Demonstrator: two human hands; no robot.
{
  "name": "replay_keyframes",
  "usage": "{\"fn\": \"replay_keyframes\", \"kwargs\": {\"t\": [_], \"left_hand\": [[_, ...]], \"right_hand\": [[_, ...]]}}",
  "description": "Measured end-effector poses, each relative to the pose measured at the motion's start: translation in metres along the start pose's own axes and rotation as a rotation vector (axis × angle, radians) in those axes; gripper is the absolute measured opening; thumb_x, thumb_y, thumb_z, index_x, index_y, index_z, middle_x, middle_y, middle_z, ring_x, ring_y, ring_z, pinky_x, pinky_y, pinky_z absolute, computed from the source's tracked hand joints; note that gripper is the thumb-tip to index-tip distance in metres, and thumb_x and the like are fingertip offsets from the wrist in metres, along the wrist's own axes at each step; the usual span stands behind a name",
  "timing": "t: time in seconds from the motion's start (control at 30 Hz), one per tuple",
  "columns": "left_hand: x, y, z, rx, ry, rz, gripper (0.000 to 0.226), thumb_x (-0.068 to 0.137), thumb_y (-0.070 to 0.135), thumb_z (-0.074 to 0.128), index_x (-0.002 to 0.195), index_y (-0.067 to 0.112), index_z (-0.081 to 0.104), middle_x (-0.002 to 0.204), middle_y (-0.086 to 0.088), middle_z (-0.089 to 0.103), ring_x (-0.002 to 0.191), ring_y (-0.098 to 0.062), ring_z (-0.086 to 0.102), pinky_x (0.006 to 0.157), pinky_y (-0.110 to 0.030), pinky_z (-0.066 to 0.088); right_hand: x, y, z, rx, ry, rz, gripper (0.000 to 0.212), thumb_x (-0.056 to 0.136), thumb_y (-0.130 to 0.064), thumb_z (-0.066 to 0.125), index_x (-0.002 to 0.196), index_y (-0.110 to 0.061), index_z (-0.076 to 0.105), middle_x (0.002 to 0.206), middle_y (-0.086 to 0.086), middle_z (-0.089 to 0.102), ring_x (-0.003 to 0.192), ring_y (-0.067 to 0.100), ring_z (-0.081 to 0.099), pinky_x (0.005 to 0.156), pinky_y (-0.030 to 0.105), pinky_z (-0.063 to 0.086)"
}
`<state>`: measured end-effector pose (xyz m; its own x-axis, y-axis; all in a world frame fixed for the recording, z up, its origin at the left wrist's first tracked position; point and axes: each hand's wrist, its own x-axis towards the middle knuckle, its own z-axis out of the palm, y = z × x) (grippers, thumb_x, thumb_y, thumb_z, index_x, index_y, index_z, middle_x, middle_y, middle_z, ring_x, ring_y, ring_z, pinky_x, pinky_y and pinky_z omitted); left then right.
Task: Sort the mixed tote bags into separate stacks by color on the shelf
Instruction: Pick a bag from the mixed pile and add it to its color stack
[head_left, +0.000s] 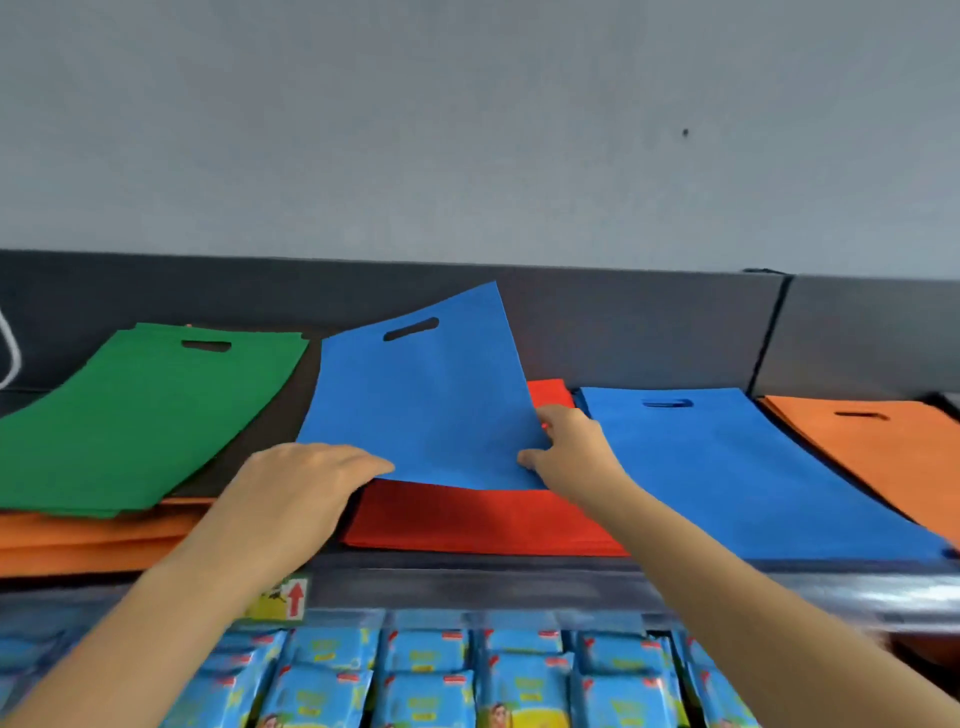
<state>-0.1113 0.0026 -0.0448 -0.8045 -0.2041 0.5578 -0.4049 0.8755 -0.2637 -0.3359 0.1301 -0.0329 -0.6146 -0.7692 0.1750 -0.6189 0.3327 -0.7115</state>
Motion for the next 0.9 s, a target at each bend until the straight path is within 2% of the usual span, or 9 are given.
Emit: {"fn": "replay_keyframes", "kwargs": {"t": [0.13,0.3,0.43,0.5,0.57,0.6,0.67,0.77,0.9], "left_hand": [[0.056,0.093,0.018,-0.106,0.053,0.100,0.052,0.052,-0.002,0.067,0.092,0.030,0.074,0.085,0.016,0.072,0.068,-0.009,0.069,0.047,-0.023,0.051],[0.116,0.197,0.035,-0.195,0.051,0.152,0.052,0.048,0.006,0.057,0.091,0.029,0.074,0.088,0.015,0.072,0.073,-0.008,0.069,0.052,-0.020,0.052],[0.139,0.248,0.046,-0.301,-0.059,0.142,0.056,0.049,0.007,0.057,0.095,0.034,0.073,0.089,0.020,0.071,0.074,-0.003,0.068,0.052,-0.015,0.050],[0.147,0.265,0.049,-0.305,-0.161,0.114,0.053,0.069,0.004,0.054,0.110,0.035,0.067,0.106,0.019,0.068,0.092,-0.004,0.066,0.066,-0.021,0.053],[0.149,0.276,0.055,-0.307,-0.305,0.066,0.034,0.097,0.027,0.041,0.126,0.036,0.055,0.126,0.016,0.058,0.116,-0.008,0.053,0.087,-0.031,0.049],[0.149,0.279,0.058,-0.319,-0.364,0.045,0.038,0.097,0.047,0.035,0.128,0.036,0.053,0.130,0.016,0.054,0.121,-0.007,0.048,0.092,-0.033,0.045],[0.149,0.284,0.059,-0.326,-0.431,0.019,0.066,0.084,0.075,0.022,0.130,0.037,0.051,0.133,0.019,0.050,0.124,-0.002,0.042,0.097,-0.029,0.041],[0.148,0.284,0.055,-0.361,-0.460,0.009,0.060,0.088,0.069,0.030,0.134,0.036,0.048,0.139,0.020,0.044,0.128,0.000,0.036,0.100,-0.025,0.036],[0.144,0.278,0.041,-0.336,-0.416,0.001,0.052,0.092,0.060,0.035,0.137,0.035,0.044,0.145,0.019,0.038,0.132,0.001,0.030,0.103,-0.025,0.031]], "right_hand": [[-0.010,0.078,-0.075,-0.024,0.085,0.037,0.034,0.090,-0.006,0.050,0.123,-0.011,0.051,0.107,0.008,0.057,0.087,0.025,0.054,0.061,0.029,0.046],[-0.022,0.154,-0.156,-0.072,0.149,0.080,0.041,0.094,-0.004,0.044,0.134,-0.012,0.041,0.098,0.000,0.045,0.074,0.020,0.052,0.054,0.029,0.044],[-0.029,0.194,-0.194,-0.170,0.169,0.123,0.042,0.092,0.000,0.045,0.133,-0.008,0.041,0.103,0.007,0.049,0.089,0.030,0.054,0.071,0.040,0.047],[-0.029,0.213,-0.203,-0.272,0.138,0.135,0.046,0.090,0.000,0.048,0.134,-0.011,0.039,0.115,0.009,0.045,0.097,0.031,0.051,0.080,0.042,0.047],[-0.027,0.230,-0.207,-0.402,0.051,0.159,0.050,0.090,-0.001,0.048,0.137,-0.011,0.038,0.125,0.007,0.037,0.103,0.027,0.047,0.080,0.035,0.046],[-0.026,0.237,-0.208,-0.453,0.006,0.169,0.051,0.090,-0.002,0.047,0.139,-0.011,0.039,0.133,0.006,0.034,0.113,0.026,0.042,0.086,0.033,0.045],[-0.023,0.244,-0.211,-0.527,-0.057,0.156,0.050,0.091,-0.003,0.046,0.139,-0.018,0.042,0.145,0.002,0.030,0.128,0.026,0.030,0.098,0.033,0.038],[-0.016,0.243,-0.210,-0.540,-0.107,0.110,0.047,0.091,-0.002,0.042,0.134,-0.022,0.048,0.146,-0.004,0.037,0.134,0.023,0.027,0.101,0.034,0.036],[-0.007,0.230,-0.192,-0.429,-0.113,0.016,0.045,0.093,-0.001,0.041,0.133,-0.017,0.050,0.143,0.001,0.044,0.136,0.022,0.031,0.105,0.036,0.037]]}}
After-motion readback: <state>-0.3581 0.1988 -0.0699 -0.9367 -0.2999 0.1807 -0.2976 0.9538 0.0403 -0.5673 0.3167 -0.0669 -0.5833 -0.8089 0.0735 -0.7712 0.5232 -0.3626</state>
